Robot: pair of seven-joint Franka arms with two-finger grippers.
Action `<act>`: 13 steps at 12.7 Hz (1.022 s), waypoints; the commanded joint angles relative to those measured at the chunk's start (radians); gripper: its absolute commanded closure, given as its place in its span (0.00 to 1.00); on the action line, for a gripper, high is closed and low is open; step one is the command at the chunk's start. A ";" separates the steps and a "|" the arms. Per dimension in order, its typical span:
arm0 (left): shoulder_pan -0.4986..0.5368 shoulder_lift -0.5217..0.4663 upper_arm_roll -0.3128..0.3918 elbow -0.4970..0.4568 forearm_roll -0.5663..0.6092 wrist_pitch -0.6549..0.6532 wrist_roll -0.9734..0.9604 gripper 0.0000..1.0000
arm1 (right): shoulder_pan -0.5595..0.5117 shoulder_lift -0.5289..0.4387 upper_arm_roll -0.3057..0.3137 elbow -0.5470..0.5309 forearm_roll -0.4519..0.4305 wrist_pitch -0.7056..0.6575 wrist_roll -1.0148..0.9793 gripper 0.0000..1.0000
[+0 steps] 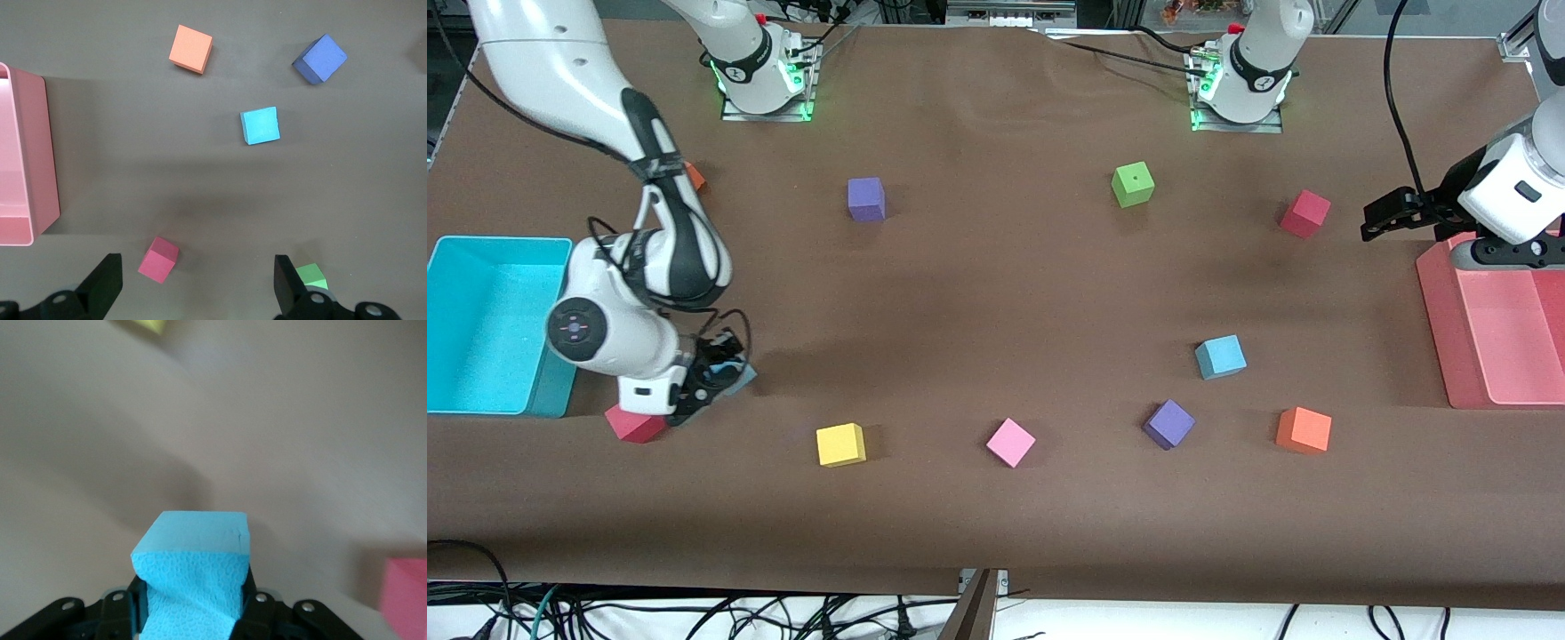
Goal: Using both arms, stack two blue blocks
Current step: 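Carry the blue cube with the right gripper to the table middle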
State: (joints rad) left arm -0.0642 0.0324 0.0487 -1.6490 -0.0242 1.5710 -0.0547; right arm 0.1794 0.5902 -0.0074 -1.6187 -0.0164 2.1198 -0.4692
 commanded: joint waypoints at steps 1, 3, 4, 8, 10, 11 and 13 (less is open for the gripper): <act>-0.005 0.007 0.007 0.018 -0.025 -0.002 0.003 0.00 | 0.138 0.003 -0.003 0.075 -0.004 -0.075 0.286 0.64; -0.005 0.009 0.008 0.018 -0.025 -0.002 0.003 0.00 | 0.246 0.028 0.001 0.127 -0.004 -0.084 0.499 0.64; -0.005 0.014 0.008 0.018 -0.025 -0.002 0.003 0.00 | 0.306 0.046 0.004 0.158 -0.002 -0.086 0.615 0.64; -0.005 0.017 0.008 0.018 -0.025 -0.002 0.003 0.00 | 0.469 0.115 0.007 0.264 0.055 -0.090 0.961 0.64; -0.005 0.017 0.008 0.018 -0.026 -0.002 0.003 0.00 | 0.527 0.157 0.009 0.315 0.059 -0.080 1.096 0.64; -0.005 0.017 0.010 0.018 -0.026 -0.002 0.003 0.00 | 0.549 0.183 0.010 0.344 0.062 -0.072 1.166 0.64; -0.005 0.017 0.008 0.018 -0.026 -0.002 0.003 0.00 | 0.597 0.224 0.010 0.387 0.078 -0.058 1.233 0.64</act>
State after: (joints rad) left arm -0.0643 0.0421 0.0496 -1.6490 -0.0243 1.5710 -0.0547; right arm 0.7430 0.7526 0.0093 -1.3150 0.0403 2.0644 0.7043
